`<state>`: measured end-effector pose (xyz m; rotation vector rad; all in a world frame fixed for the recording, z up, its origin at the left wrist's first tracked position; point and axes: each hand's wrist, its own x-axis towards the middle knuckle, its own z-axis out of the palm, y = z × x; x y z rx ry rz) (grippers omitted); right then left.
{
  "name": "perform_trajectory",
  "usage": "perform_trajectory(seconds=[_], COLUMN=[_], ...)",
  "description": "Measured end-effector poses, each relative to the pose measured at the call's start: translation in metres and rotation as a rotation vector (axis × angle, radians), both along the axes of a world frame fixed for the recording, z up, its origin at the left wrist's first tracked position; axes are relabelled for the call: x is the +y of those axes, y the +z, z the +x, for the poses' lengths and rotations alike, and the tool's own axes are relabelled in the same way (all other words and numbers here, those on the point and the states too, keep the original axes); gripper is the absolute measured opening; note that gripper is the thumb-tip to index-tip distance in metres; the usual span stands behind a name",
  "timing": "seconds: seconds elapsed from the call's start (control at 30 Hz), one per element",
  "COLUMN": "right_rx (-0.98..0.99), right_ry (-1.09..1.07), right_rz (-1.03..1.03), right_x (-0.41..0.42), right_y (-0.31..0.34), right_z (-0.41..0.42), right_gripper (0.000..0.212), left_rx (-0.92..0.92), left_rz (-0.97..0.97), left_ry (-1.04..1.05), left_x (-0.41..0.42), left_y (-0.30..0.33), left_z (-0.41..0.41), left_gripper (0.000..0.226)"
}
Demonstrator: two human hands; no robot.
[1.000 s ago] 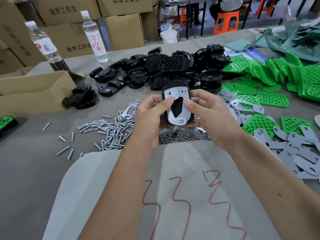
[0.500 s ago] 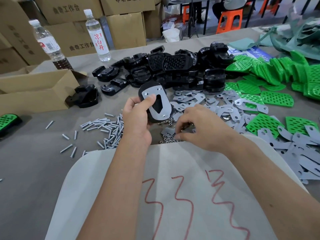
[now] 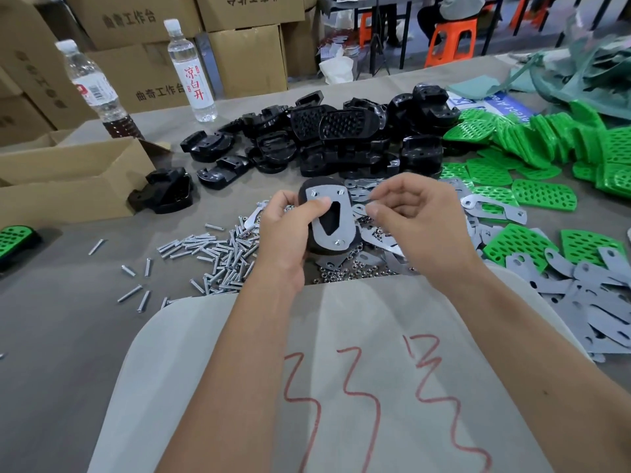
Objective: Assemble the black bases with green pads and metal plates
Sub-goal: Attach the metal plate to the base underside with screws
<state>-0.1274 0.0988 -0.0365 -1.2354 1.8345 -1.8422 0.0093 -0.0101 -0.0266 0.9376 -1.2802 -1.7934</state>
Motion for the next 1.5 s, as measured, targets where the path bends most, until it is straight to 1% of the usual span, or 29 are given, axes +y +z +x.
perform_trajectory(seconds=[0.07,0.13,0.3,0.47,0.57,0.7,0.9,1.0,1.1,1.3,1.43,1.5], right_rx=[-0.071,-0.073,0.026,0.052,0.020,-0.148,-0.155,-0.074,0.014,0.095,0.097,0.102], right_ry=[0.005,-0.017,-0.030,0.026,0.069,0.122,0.107,0.091,0.087,0.100,0.129,0.109], right_rz=[-0.048,-0.083,-0.097,-0.095,-0.123,-0.164,-0.189,-0.161,-0.137,-0.097,-0.100,-0.104], right_x=[0.000,0.000,-0.001,-0.001,-0.001,-0.002,-0.003,-0.003,-0.002,-0.002,-0.001,-0.001], right_y=[0.000,0.000,0.000,0.000,0.001,0.001,0.002,0.002,0.001,0.000,0.001,0.001], right_z=[0.000,-0.001,0.000,0.005,0.007,0.007,0.009,0.008,0.009,0.007,0.005,0.005], right_gripper=[0.015,0.014,0.010,0.015,0.015,0.017,0.014,0.015,0.019,0.011,0.014,0.015], left_rx=[-0.045,-0.080,-0.091,-0.115,-0.093,-0.074,-0.061,-0.079,-0.094,-0.111,-0.083,-0.071], left_rz=[-0.029,-0.053,-0.099,-0.109,-0.093,-0.052,-0.030,-0.030,-0.042,-0.042,-0.027,-0.018], left_ry=[-0.044,-0.075,-0.086,-0.114,-0.100,-0.076,-0.034,-0.020,-0.023,-0.031,-0.036,-0.057], left_x=[0.002,0.005,0.013,0.020,0.018,0.015,0.016,0.017,0.018,0.017,0.017,0.017], left_y=[-0.001,-0.002,-0.003,0.002,-0.001,-0.003,-0.002,-0.001,0.001,0.002,0.002,0.002], left_z=[-0.001,-0.003,-0.010,-0.012,-0.012,-0.011,-0.012,-0.012,-0.012,-0.009,-0.009,-0.008], left_gripper=[0.023,0.022,0.019,0.040,0.033,0.023,0.025,0.031,0.030,0.027,0.025,0.025])
